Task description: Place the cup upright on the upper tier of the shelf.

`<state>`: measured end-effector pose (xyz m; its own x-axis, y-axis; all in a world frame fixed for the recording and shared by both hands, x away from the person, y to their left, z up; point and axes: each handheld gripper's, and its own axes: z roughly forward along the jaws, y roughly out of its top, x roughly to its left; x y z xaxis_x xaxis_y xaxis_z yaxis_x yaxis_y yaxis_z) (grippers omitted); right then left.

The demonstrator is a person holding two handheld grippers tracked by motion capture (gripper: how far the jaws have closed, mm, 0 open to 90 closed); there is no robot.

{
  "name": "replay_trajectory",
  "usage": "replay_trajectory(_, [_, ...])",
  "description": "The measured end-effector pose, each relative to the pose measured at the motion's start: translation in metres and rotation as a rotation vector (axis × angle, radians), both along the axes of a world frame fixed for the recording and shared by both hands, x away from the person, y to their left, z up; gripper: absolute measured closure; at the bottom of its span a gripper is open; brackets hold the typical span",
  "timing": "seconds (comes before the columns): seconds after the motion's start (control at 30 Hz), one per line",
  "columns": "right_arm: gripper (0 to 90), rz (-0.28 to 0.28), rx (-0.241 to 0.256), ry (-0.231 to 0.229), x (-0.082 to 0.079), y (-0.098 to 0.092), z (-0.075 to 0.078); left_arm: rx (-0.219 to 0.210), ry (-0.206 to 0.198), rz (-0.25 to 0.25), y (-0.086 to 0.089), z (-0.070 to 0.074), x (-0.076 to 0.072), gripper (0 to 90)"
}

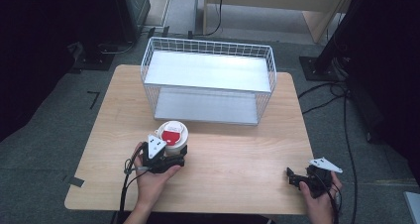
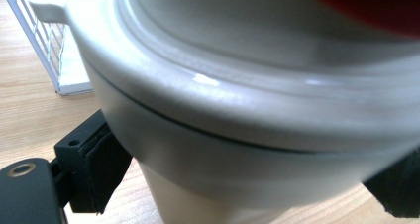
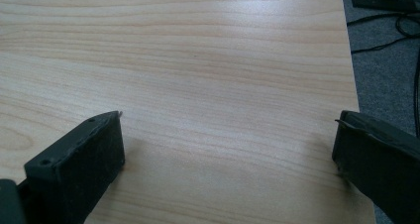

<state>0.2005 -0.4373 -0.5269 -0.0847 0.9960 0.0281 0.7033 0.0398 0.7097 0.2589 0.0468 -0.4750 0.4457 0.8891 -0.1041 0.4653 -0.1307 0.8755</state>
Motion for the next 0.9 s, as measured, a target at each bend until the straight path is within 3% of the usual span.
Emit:
replay_trajectory(0.3, [0.0, 0.0, 0.001, 0.0, 0.0, 0.0, 0.0, -0.023, -0.071, 0.034, -0.005, -0.01, 0.001, 7.1])
replay_trajectory(0.9, [0.0, 0.0, 0.001, 0.0, 0.0, 0.0, 0.0, -0.013, -0.1, 0.014, -0.005, -0.011, 0.004, 8.3])
